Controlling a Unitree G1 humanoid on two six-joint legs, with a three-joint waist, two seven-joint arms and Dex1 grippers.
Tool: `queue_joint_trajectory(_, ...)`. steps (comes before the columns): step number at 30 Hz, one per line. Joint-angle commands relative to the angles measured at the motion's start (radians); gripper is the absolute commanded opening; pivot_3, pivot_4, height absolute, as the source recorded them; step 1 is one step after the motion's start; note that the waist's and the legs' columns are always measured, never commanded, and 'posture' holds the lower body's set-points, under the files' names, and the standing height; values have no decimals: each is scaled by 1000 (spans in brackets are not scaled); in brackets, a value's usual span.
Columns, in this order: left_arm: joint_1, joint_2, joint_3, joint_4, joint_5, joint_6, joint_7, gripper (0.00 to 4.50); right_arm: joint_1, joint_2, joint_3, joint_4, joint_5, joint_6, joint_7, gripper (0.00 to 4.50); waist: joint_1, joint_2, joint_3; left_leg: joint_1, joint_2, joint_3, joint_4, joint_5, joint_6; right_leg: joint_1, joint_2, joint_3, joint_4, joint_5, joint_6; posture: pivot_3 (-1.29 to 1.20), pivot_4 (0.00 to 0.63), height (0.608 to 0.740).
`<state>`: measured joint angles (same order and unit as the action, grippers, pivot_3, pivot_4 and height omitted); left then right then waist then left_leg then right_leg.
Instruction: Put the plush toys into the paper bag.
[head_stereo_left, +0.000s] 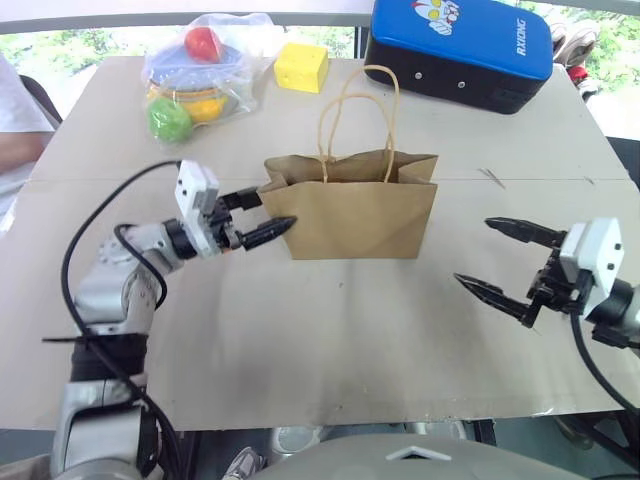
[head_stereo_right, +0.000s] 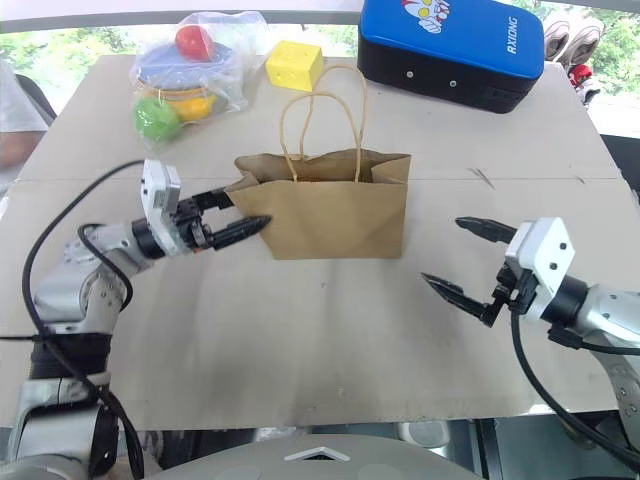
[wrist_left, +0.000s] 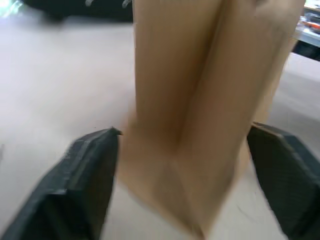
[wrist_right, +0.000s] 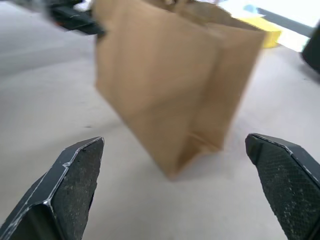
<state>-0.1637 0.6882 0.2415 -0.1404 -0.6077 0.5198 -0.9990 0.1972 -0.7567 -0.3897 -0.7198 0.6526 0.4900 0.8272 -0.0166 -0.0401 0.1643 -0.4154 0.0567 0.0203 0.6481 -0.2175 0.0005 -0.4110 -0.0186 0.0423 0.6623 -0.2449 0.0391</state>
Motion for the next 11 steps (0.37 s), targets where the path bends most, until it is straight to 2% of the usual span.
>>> queue_joint_trajectory(1, 146, 43, 116, -177, -66, 58, 28, 4273, 76, -35, -130, 32, 11, -38, 81, 4500, 3, 0, 0, 0, 0, 0, 0, 0, 0, 0, 0, 0, 0, 0, 0, 0, 150, 740)
queue_joint_trajectory(5, 312, 68, 173, -224, -52, 30, -2, 4273, 180, -47, -219, 110, -33, -94, 158, 4500, 9, 0, 0, 0, -1, 0, 0, 0, 0, 0, -1, -1, -1, -2, -3, 0, 150, 740)
queue_joint_trajectory(11, 395, 67, 235, -206, -48, -20, -9, 4273, 268, -31, -273, 177, -76, -169, 213, 4500, 8, 1, -1, 1, -1, 1, 0, 0, 0, 0, -2, 0, -1, -5, 0, 0, 150, 740)
